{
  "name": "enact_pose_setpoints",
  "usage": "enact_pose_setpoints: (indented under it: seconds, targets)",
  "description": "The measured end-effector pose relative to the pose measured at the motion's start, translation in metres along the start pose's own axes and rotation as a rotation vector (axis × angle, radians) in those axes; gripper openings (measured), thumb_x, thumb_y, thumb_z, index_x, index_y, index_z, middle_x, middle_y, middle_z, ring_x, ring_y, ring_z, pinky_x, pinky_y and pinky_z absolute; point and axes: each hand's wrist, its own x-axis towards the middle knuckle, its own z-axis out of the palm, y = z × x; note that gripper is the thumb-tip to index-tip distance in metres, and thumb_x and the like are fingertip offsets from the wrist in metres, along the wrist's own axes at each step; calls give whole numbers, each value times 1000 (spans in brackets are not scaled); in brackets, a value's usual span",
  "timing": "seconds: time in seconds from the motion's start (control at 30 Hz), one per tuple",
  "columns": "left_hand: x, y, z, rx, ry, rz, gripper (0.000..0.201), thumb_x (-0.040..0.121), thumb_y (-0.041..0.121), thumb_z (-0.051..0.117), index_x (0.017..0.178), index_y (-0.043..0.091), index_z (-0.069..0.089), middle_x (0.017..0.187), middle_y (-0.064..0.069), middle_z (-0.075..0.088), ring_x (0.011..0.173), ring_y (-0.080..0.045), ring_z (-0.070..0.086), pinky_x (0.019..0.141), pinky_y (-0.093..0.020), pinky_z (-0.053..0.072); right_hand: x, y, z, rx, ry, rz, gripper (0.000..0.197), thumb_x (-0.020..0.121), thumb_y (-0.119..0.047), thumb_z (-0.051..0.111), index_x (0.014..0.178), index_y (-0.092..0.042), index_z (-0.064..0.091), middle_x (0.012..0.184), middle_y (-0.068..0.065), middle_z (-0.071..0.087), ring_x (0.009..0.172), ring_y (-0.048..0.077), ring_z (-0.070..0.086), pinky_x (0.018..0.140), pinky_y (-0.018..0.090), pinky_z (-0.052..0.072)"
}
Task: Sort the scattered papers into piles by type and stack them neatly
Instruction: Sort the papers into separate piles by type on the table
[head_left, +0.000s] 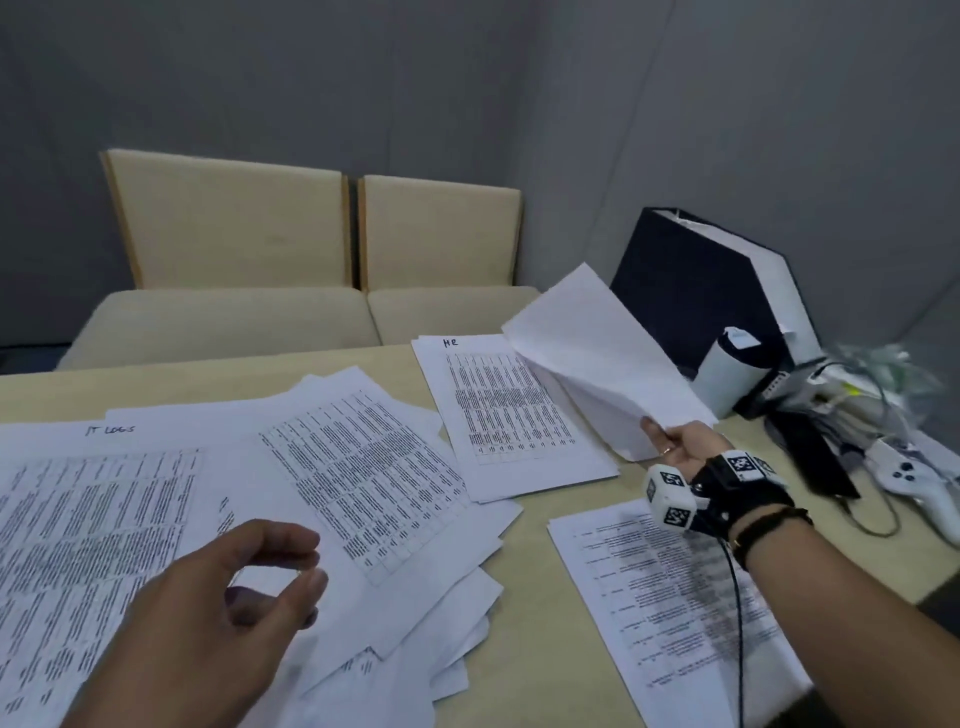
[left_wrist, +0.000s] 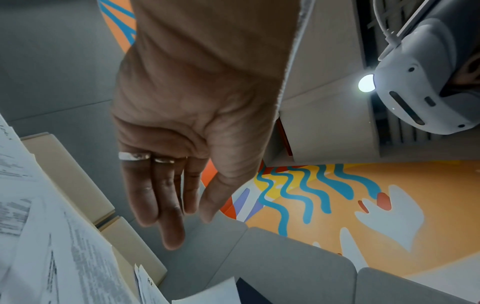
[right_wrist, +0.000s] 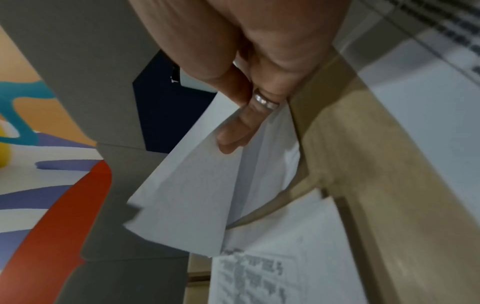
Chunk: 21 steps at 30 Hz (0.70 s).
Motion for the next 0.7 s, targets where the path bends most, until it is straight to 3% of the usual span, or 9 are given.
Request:
enact_pose_setpoints:
  seconds: [0.07,0.13,0.3,0.4,0.47,0.5,0.57,0.63,0.7]
  targets:
    - [-1,0,0,19,11,8,42,80,19,85,87,56,67,81,27,75,59,-3,74,63,-20,52,17,2,-7,-47,51,-13,22,105,12,33,112,4,53,123,18,51,48,12,71,60,20,57]
    - [-2,-1,-2,30,15,2,42,79,17,86,86,54,68,80,25,75,57,-4,74,66,-28,54,29,6,-11,-38,100,27,28,105,13,30,126,1,45,125,20,49,48,13,71,60,21,58]
    - [-2,-5,-6,59,-5,-9,43,79,17,86,84,55,68,77,24,75,57,-5,75,67,-26,53,35,6,-13,-308,98,-27,47,104,11,34,152,11,32,147,28,47,78,18,59,83,32,60]
    - [-2,-5,-11,80,-22,0,44,79,19,86,87,57,67,77,24,76,59,-3,75,65,-15,50,30,6,-13,-451,158,-74,40,95,1,52,134,12,52,110,26,71,67,28,68,60,36,62]
    - [-3,-4,-16,98,-31,-3,45,79,21,87,89,59,65,75,24,75,59,-2,74,70,-17,50,25,4,-12,-584,204,-65,39,88,-12,62,119,11,60,84,26,75,55,31,67,65,41,60]
    - [-4,-3,-19,110,-31,-6,45,79,22,87,90,60,65,74,24,75,59,-1,74,72,-19,49,20,1,-11,-671,237,-71,44,85,-18,67,118,10,61,83,23,75,57,31,66,68,42,57]
    - [-5,-3,-24,133,-22,-21,37,80,26,86,92,55,66,73,24,75,60,-1,74,75,-24,50,2,-5,-7,-850,326,-91,65,81,-31,74,130,7,56,103,20,68,75,33,65,71,44,53]
    - [-5,-4,-29,161,4,-41,20,82,31,84,89,44,70,79,30,74,61,1,73,74,-28,52,-24,-6,6,-995,365,-181,80,82,-34,76,145,0,40,134,21,54,107,40,63,85,48,51]
    - [-3,-9,-37,242,22,-66,17,85,38,81,94,43,68,91,32,72,59,7,69,75,-33,54,-53,1,33,-1061,217,-347,73,88,-31,75,148,-6,41,150,21,45,129,41,53,104,49,47]
